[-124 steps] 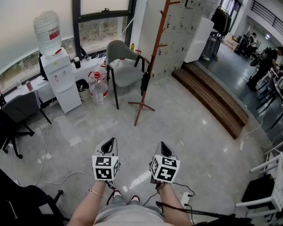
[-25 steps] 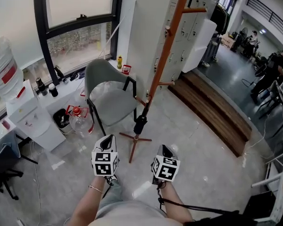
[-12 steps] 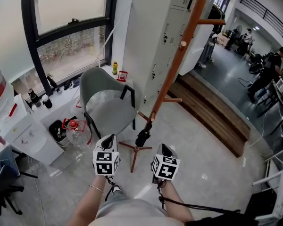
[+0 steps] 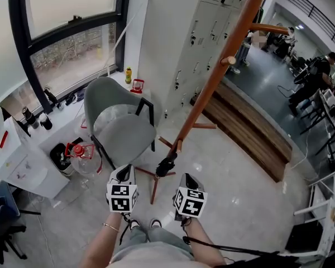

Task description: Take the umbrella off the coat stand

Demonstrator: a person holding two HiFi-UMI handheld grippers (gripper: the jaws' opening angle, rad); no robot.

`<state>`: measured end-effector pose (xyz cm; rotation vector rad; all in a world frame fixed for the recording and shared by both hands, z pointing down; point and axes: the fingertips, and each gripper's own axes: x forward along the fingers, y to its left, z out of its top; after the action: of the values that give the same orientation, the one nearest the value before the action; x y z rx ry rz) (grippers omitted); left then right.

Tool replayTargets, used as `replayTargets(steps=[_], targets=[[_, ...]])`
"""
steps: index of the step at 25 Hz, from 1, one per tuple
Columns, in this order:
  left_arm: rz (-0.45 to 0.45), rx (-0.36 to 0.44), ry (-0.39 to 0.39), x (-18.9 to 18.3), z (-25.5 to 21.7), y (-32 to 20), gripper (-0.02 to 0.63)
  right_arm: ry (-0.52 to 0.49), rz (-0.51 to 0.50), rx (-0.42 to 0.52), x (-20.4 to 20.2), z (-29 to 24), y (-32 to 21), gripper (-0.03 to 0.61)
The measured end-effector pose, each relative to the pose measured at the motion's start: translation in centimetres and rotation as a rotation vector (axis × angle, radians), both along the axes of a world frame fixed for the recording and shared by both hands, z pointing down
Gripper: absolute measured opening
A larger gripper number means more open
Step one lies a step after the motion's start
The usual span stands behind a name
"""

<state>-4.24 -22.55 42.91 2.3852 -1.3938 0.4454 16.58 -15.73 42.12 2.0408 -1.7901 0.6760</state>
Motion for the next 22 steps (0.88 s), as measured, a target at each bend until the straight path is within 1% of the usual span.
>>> replayTargets(steps=[2,6,12,15,22], targets=[[0.002,-0.009,-0.009,0.3,0.4,0.0,0.005,-0.006,-0.008,-0.007,0.0,0.4,-0.5,0.005],[-0.001,-0.002,-0.009,0.9,-0.2,-0.3,0.005,-0.009,-0.035,-0.013,0.0,0.3,-1.8,0.005],[-0.027,-0.013,-0.015,0.1,0.3,-0.5,0.005,-0.006,-0.065,-0.019,-0.5,0.6,-2.8,0.005],[-0.021,-0.036,-0.024,-0.3,2.7,0.2,0.005,-0.008,-0.054,-0.026,-0.8,2.2,-2.3,0.005],[-0.036,-0.120,-0.033,-2.0,8.6,1.2,0.005,-0.006,-0.053,-0.106,-1.6,7.6,-2.1,0.005]])
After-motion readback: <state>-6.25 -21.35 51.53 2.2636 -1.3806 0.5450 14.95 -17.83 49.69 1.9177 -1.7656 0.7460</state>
